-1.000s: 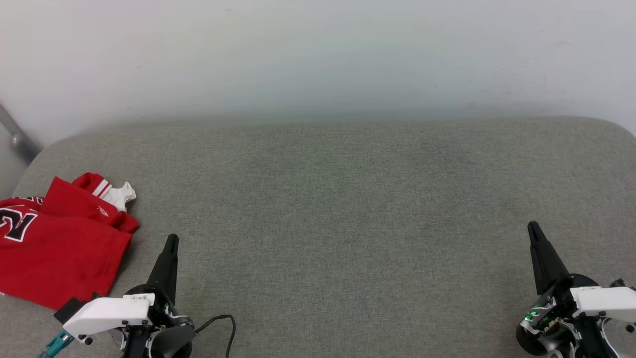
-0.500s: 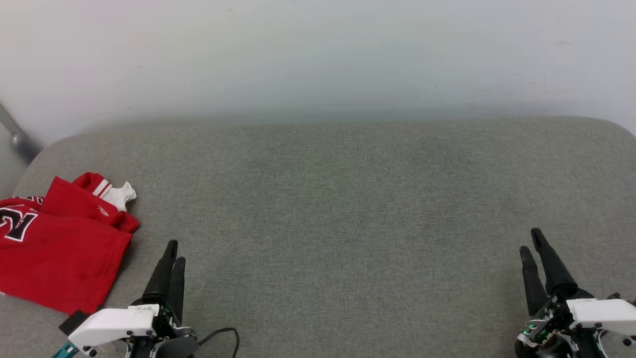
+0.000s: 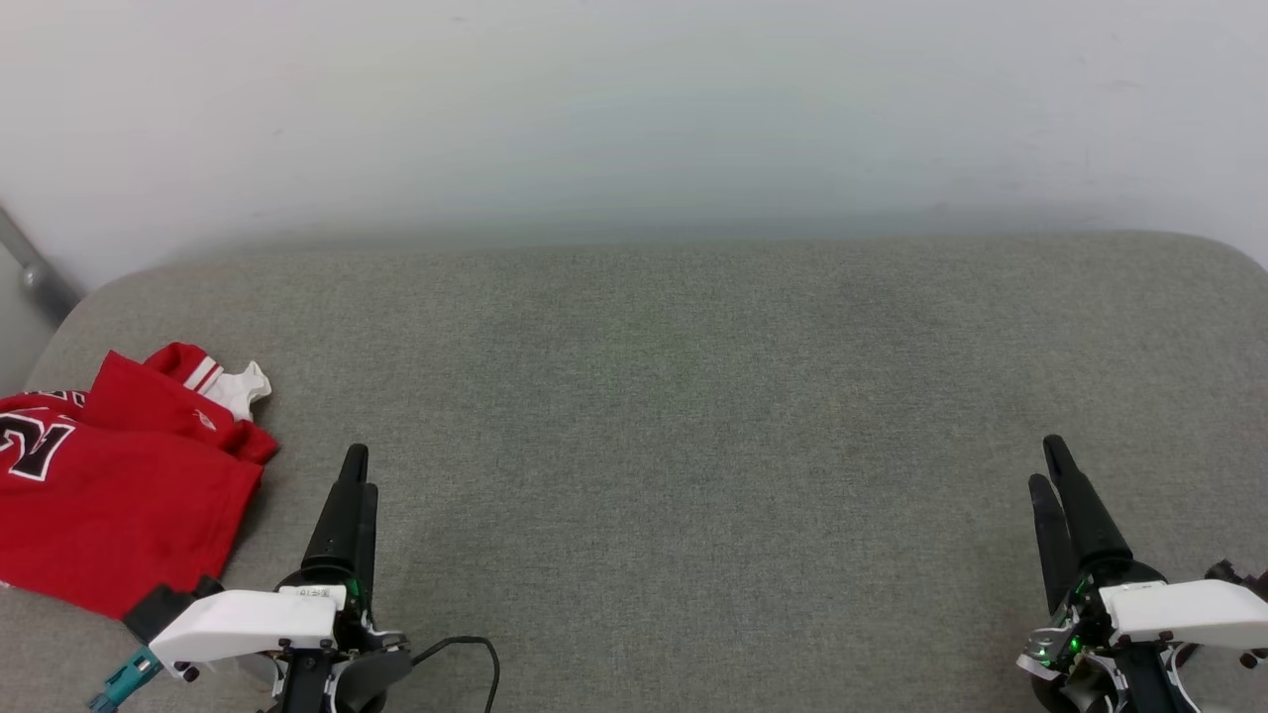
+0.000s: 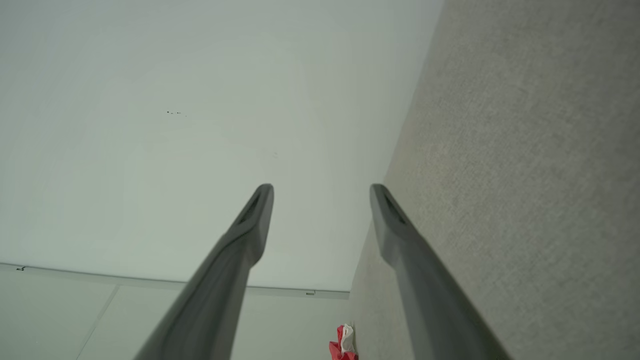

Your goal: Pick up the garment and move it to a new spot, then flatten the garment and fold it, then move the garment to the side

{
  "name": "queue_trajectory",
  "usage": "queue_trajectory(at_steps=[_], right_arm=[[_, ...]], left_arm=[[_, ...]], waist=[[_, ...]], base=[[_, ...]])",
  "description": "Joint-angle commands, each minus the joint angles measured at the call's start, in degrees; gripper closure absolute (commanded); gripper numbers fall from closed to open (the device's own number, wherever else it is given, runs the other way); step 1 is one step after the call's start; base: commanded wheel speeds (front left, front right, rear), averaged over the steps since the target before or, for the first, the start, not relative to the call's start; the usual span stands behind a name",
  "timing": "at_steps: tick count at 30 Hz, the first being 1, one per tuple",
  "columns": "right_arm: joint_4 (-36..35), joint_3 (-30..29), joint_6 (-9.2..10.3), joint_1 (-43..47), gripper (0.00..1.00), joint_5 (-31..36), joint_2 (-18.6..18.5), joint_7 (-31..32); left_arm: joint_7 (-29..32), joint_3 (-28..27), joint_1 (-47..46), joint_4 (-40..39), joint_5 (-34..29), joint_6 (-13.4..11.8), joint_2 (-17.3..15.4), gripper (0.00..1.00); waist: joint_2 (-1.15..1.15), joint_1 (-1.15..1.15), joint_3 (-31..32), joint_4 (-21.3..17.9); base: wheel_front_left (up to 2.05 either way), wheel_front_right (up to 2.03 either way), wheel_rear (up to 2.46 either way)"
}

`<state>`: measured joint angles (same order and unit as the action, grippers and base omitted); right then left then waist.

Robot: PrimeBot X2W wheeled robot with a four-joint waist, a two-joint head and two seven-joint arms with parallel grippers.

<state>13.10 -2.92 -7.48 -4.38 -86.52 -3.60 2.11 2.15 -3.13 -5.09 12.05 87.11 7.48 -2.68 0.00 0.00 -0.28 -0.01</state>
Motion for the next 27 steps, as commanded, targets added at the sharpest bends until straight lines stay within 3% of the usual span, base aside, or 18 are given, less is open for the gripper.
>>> queue_trajectory(at_steps=[1, 16, 27], right_arm=[[-1.2, 0.4, -0.01, -1.7, 0.00, 1.8, -0.7, -0.6], [-3.6, 0.7, -0.01, -1.7, 0.00, 24.2, -0.2, -4.1], [-3.0, 1.6, -0.01, -2.2, 0.00, 38.3, -0.5, -6.0]], left_arm=[[-0.6, 0.4, -1.9, -1.7, -1.9, 0.0, -0.1, 0.00], [-4.1, 2.4, -1.8, -4.2, -18.1, 0.0, -0.2, 0.00], [-6.3, 4.1, -1.4, -3.5, -34.4, 0.0, -0.2, 0.00]], waist=[[0.00, 0.00, 0.0, 0.0], [0.00, 0.00, 0.1, 0.0], [0.00, 0.00, 0.1, 0.2]], base=[[0.00, 0.00, 0.00], [0.00, 0.00, 0.00], [0.00, 0.00, 0.00]])
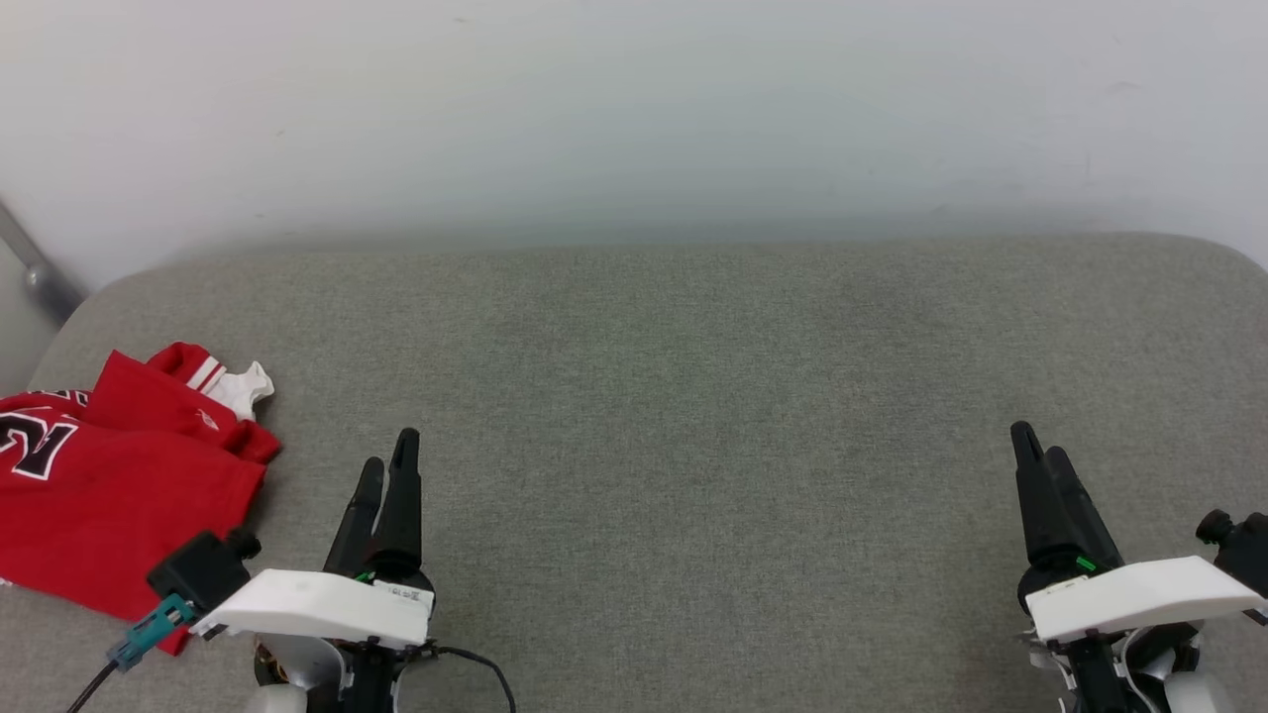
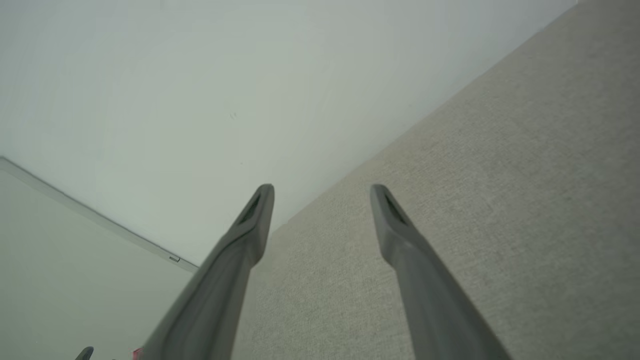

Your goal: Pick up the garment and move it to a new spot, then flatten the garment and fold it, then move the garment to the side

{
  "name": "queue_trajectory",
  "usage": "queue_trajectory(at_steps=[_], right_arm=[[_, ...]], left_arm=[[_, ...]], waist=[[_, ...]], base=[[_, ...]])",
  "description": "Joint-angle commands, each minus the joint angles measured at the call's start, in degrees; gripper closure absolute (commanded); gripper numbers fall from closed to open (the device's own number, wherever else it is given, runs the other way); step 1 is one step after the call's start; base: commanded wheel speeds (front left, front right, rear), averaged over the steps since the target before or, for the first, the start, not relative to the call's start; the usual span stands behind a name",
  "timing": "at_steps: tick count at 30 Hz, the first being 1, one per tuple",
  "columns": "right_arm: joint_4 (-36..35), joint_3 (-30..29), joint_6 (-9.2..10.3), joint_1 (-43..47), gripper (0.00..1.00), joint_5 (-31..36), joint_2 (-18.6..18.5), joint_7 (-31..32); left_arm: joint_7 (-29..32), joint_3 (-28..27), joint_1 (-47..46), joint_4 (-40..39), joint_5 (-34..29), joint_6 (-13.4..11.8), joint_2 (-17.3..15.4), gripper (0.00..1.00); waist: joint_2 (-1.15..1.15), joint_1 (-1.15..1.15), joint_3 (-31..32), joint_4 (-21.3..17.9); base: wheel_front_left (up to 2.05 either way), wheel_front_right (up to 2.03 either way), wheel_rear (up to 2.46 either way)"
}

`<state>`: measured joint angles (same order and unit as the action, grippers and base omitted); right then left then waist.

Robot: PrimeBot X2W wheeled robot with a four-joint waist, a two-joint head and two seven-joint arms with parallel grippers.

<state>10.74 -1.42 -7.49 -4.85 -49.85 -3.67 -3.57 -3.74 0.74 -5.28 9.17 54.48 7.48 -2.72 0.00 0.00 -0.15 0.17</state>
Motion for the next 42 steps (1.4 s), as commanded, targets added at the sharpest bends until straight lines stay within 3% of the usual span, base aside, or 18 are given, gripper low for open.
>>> queue_trajectory(at_steps=[1, 7, 19, 42], right_arm=[[-0.7, 0.1, 0.00, -1.8, 0.00, 2.8, -0.5, -0.4], [-1.0, 0.0, 0.00, -1.6, 0.00, 9.1, -0.6, 0.0], [-1.5, -0.5, 0.00, -1.6, 0.00, 18.9, -0.2, 0.0], [-3.0, -0.8, 0.00, -1.1, 0.00, 34.8, 0.7, -1.0]], left_arm=[[-0.7, 0.4, -1.3, -0.4, -3.3, 0.0, -0.2, 0.00], [-1.8, 1.7, -1.9, 0.8, -11.7, -0.4, -0.8, 0.00], [-3.7, 4.1, -2.8, 1.8, -22.6, -2.6, -2.4, 0.00], [-7.0, 7.2, -3.9, 3.8, -35.5, -5.6, -4.1, 0.00]], waist=[[0.00, 0.00, 0.0, 0.1], [0.00, 0.00, 0.1, 0.2], [0.00, 0.00, 0.1, 0.2], [0.00, 0.00, 0.0, 0.4]], base=[[0.00, 0.00, 0.00], [0.00, 0.00, 0.00], [0.00, 0.00, 0.00], [0.00, 0.00, 0.00]])
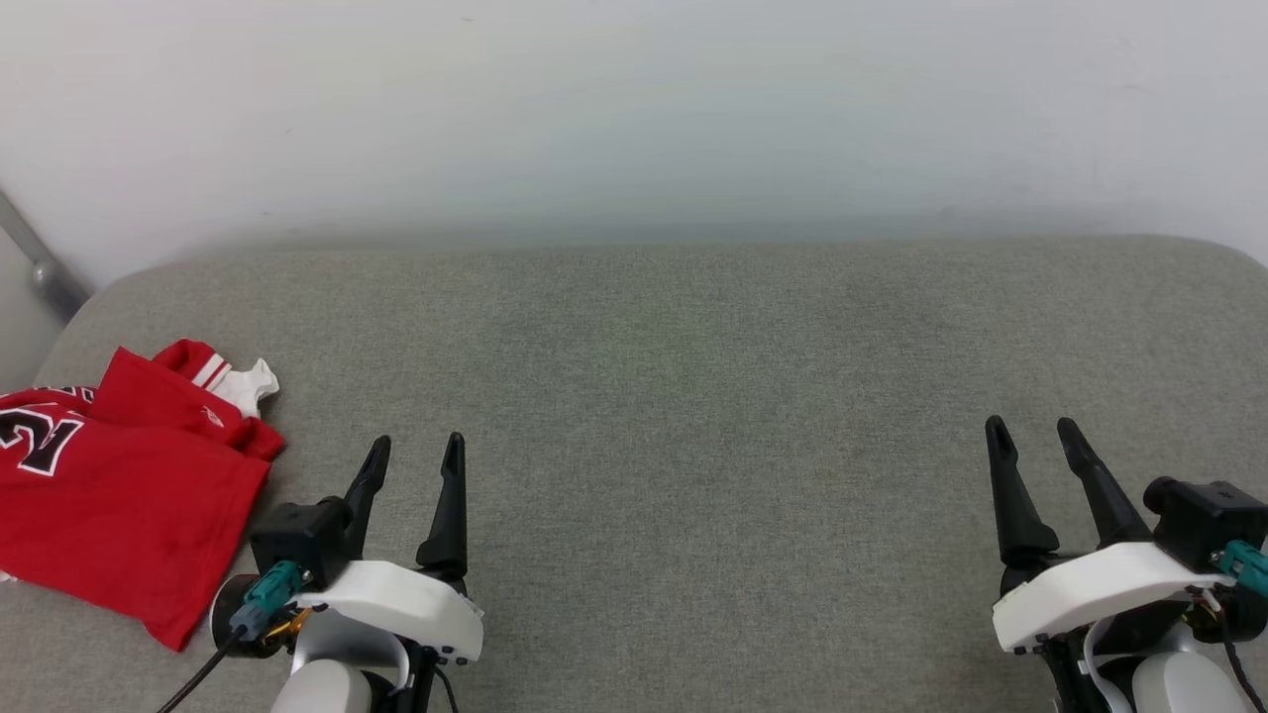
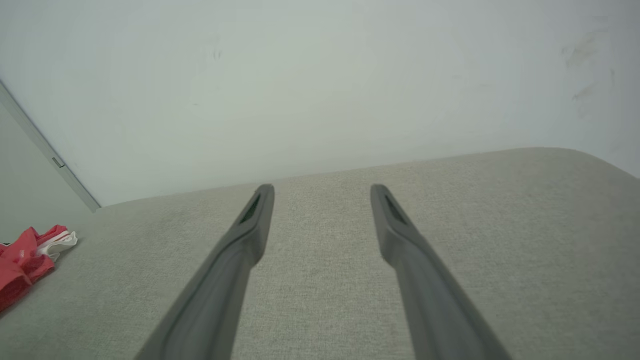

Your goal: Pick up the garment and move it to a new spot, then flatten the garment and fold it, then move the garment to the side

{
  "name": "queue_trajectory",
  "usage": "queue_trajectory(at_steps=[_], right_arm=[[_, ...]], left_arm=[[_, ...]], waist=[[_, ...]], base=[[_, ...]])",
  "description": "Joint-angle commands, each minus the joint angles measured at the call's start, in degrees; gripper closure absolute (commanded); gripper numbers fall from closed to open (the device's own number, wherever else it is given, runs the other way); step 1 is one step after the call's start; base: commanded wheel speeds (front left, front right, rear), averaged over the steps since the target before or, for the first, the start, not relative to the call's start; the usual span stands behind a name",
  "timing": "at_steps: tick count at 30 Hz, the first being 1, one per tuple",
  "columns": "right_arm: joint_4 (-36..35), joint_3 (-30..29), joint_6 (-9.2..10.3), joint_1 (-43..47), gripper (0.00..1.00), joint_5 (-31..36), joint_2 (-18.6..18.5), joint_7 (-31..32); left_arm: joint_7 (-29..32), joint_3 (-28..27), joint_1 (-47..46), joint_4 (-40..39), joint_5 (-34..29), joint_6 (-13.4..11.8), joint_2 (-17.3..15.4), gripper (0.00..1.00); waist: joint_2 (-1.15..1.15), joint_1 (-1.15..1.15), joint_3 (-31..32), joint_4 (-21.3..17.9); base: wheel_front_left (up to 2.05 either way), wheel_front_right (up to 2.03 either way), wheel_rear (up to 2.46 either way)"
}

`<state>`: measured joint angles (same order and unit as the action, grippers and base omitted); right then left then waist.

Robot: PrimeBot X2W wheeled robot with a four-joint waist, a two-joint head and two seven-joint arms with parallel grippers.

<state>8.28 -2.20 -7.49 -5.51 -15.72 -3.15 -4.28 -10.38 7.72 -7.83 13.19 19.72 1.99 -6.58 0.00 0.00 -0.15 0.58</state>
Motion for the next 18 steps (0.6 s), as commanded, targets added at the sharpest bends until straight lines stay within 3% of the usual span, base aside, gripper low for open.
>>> queue_trajectory(at_steps=[1, 18], right_arm=[[-0.6, 0.0, 0.00, -0.5, 0.00, 1.2, 0.2, -0.4], [-1.1, -0.3, 0.00, -0.4, 0.00, 8.0, 0.3, -0.7]], left_arm=[[-0.5, 0.3, -1.4, -0.2, -1.3, -0.3, -0.3, 0.00], [-2.6, 1.0, -1.7, 2.1, -7.7, -0.6, -0.1, 0.00]], waist=[[0.00, 0.00, 0.0, 0.0], [0.00, 0.00, 0.2, 0.3]], base=[[0.00, 0.00, 0.00], [0.00, 0.00, 0.00]])
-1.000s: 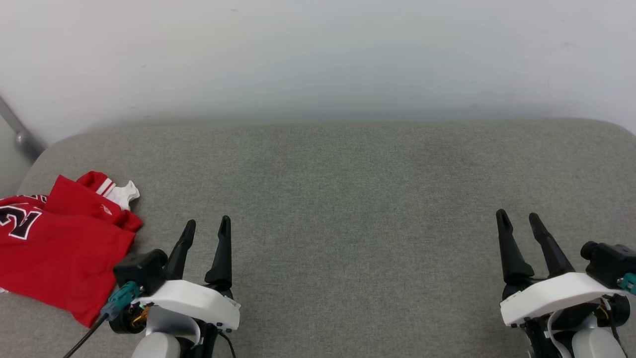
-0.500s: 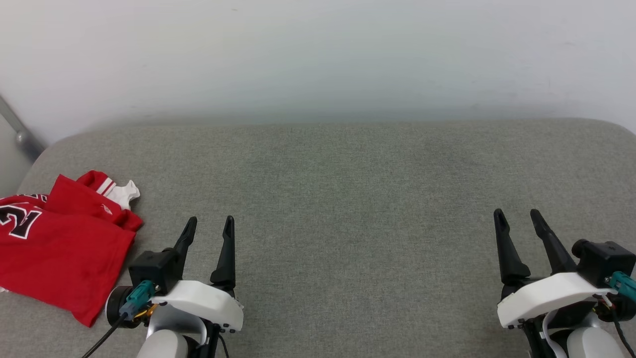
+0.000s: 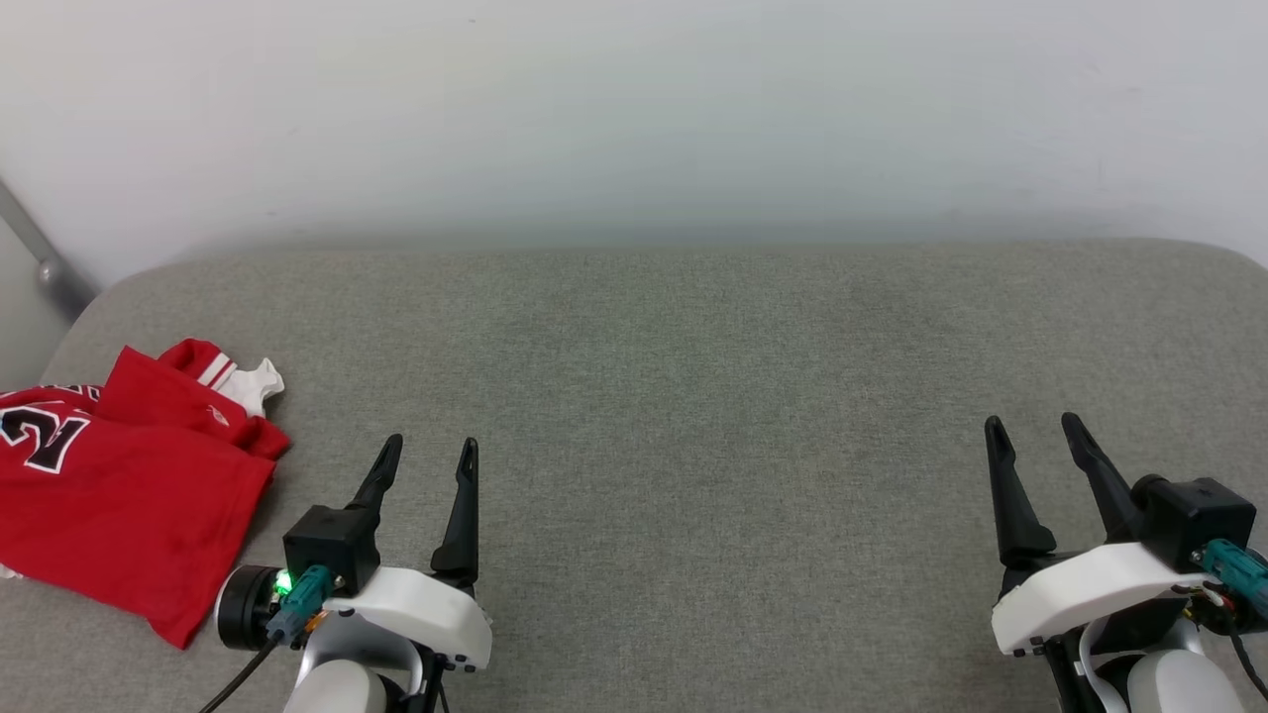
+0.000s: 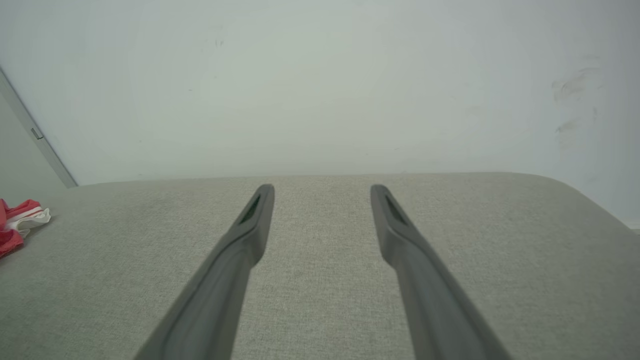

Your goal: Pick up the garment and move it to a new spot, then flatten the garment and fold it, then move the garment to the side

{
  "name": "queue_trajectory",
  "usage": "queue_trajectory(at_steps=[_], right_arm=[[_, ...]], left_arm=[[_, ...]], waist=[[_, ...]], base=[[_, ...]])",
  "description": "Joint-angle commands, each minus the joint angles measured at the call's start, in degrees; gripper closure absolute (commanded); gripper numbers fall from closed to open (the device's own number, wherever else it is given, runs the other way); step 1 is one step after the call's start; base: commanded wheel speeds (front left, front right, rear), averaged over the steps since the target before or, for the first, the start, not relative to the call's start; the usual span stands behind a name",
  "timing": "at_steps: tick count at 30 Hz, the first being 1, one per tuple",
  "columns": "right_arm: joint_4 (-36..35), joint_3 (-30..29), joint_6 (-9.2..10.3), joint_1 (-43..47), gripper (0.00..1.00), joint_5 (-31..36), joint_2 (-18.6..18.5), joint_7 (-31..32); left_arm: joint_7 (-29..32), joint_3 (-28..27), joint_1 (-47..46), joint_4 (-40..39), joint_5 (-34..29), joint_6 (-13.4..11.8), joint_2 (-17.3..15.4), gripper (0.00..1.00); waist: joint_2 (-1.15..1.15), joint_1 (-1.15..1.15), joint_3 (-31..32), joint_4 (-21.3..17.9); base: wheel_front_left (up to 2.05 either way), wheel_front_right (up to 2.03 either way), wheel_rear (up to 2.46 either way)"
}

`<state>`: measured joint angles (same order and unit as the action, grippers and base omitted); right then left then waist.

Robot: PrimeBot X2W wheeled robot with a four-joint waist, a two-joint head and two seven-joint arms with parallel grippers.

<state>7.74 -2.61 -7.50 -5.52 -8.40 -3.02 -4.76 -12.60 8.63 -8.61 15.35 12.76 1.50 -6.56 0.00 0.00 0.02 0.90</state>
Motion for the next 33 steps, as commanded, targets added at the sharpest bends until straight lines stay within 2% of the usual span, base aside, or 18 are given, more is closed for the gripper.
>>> queue_trajectory(at_steps=[1, 22, 33], right_arm=[[-0.5, -0.1, 0.02, -0.4, 0.00, 0.9, 0.2, -0.2], [-0.5, -0.5, 0.02, 0.3, 0.00, 6.8, 0.2, -1.3], [0.9, -0.6, 0.02, -0.2, 0.00, 5.6, 0.2, -1.8]], left_arm=[[-0.5, 0.0, -0.9, 0.0, -1.1, -0.1, 0.0, 0.00], [-2.7, -1.7, -1.1, 1.8, -6.7, 1.0, 1.6, 0.00], [-2.6, -2.6, -1.0, 2.2, -6.4, 1.4, 2.3, 0.00]], waist=[[0.00, 0.00, 0.0, 0.0], [0.00, 0.00, 0.0, 0.4], [0.00, 0.00, 0.0, 0.8]], base=[[0.00, 0.00, 0.00], [0.00, 0.00, 0.00], [0.00, 0.00, 0.00]])
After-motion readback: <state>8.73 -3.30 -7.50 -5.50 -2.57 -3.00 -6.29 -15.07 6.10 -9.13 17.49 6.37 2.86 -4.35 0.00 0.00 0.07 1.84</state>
